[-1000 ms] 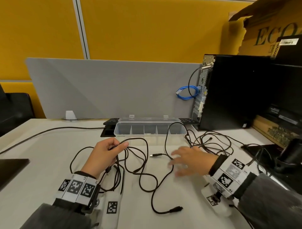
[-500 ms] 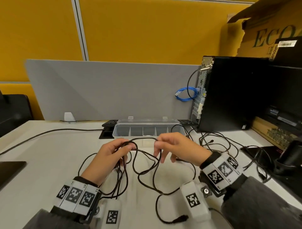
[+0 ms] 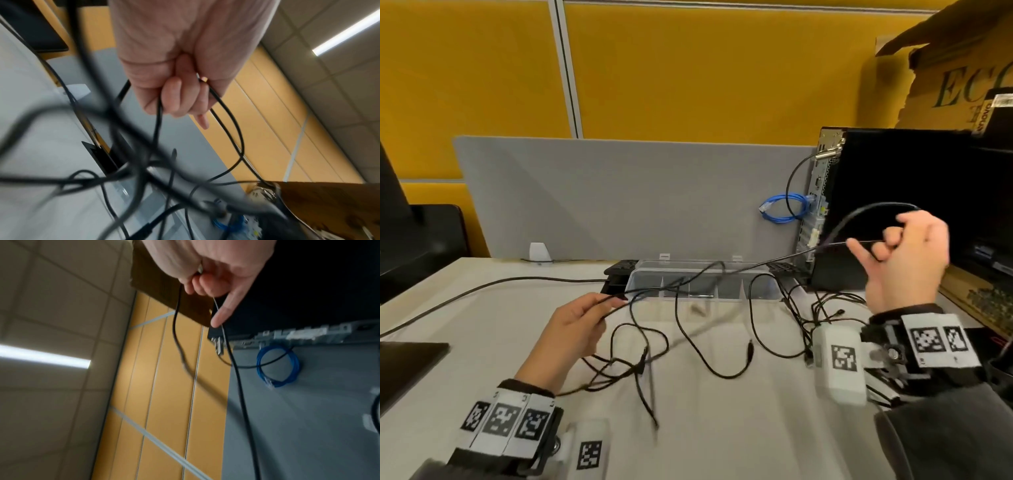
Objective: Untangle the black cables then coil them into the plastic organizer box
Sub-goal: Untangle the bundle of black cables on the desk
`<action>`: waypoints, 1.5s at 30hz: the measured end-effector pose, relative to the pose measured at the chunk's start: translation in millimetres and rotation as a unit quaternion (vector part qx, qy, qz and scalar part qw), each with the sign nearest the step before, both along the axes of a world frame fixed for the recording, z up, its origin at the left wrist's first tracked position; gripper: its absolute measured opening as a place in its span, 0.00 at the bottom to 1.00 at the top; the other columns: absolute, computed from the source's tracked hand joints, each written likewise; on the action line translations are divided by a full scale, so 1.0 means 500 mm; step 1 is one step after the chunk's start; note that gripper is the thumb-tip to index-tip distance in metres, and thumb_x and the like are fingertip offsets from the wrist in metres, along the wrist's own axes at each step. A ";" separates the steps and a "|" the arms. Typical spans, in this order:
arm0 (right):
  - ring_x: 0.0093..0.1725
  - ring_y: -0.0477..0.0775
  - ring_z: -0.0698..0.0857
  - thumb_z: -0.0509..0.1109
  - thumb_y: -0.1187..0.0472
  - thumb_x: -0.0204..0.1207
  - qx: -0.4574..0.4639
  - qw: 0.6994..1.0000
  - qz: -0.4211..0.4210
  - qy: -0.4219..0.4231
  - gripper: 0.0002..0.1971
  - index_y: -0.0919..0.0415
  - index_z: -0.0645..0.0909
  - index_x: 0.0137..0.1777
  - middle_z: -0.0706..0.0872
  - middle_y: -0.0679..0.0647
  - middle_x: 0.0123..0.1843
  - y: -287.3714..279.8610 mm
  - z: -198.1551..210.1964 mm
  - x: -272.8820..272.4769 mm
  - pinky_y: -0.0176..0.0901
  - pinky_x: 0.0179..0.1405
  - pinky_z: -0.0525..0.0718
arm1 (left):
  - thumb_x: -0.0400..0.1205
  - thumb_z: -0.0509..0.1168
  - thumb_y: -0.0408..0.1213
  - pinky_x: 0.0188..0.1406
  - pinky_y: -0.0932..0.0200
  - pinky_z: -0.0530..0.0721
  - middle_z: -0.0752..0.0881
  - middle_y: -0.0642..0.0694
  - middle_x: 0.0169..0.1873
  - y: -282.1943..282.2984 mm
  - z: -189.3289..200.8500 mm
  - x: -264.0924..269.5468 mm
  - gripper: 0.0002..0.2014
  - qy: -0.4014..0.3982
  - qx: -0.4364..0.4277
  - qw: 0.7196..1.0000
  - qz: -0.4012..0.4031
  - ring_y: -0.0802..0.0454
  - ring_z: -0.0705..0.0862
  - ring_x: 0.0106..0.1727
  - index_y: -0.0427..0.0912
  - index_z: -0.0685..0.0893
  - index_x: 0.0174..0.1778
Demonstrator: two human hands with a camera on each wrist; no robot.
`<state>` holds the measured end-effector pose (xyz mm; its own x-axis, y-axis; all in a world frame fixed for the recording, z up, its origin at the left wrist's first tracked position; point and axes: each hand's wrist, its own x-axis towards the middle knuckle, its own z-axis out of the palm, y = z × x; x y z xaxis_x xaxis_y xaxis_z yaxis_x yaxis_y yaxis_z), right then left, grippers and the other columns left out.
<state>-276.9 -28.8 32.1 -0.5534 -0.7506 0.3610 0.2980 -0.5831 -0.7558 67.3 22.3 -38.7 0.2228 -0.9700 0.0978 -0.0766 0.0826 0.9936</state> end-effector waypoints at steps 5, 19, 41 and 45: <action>0.24 0.41 0.69 0.55 0.60 0.82 0.031 0.999 -0.018 0.041 0.09 0.51 0.74 0.42 0.68 0.46 0.28 -0.001 -0.006 -0.004 0.52 0.47 0.88 | 0.83 0.59 0.30 0.25 0.64 0.70 0.71 0.44 0.28 0.002 0.006 0.017 0.10 -0.038 -0.001 0.996 0.074 0.52 0.69 0.26 0.41 0.84 0.55; 0.25 0.53 0.76 0.58 0.58 0.81 0.008 0.843 0.433 0.320 0.08 0.60 0.73 0.42 0.78 0.55 0.27 0.134 0.055 0.138 0.65 0.53 0.83 | 0.73 0.73 0.41 0.64 0.66 0.72 0.80 0.65 0.58 0.008 0.096 -0.265 0.38 -0.185 -0.174 0.948 -0.193 0.70 0.76 0.64 0.67 0.55 0.69; 0.44 0.50 0.83 0.61 0.58 0.79 0.029 0.954 -0.080 0.289 0.06 0.49 0.77 0.42 0.83 0.49 0.38 0.005 0.025 -0.063 0.38 0.41 0.76 | 0.71 0.64 0.67 0.47 0.63 0.73 0.79 0.58 0.40 -0.021 0.019 -0.146 0.17 -0.568 0.069 0.789 -0.223 0.61 0.78 0.43 0.66 0.81 0.51; 0.42 0.54 0.83 0.57 0.56 0.83 0.166 0.841 -0.120 0.501 0.09 0.53 0.78 0.55 0.85 0.54 0.47 -0.010 -0.012 -0.063 0.47 0.44 0.79 | 0.67 0.71 0.61 0.63 0.52 0.63 0.77 0.57 0.48 -0.015 -0.009 -0.161 0.21 -0.693 0.085 0.669 -0.255 0.56 0.73 0.56 0.62 0.81 0.54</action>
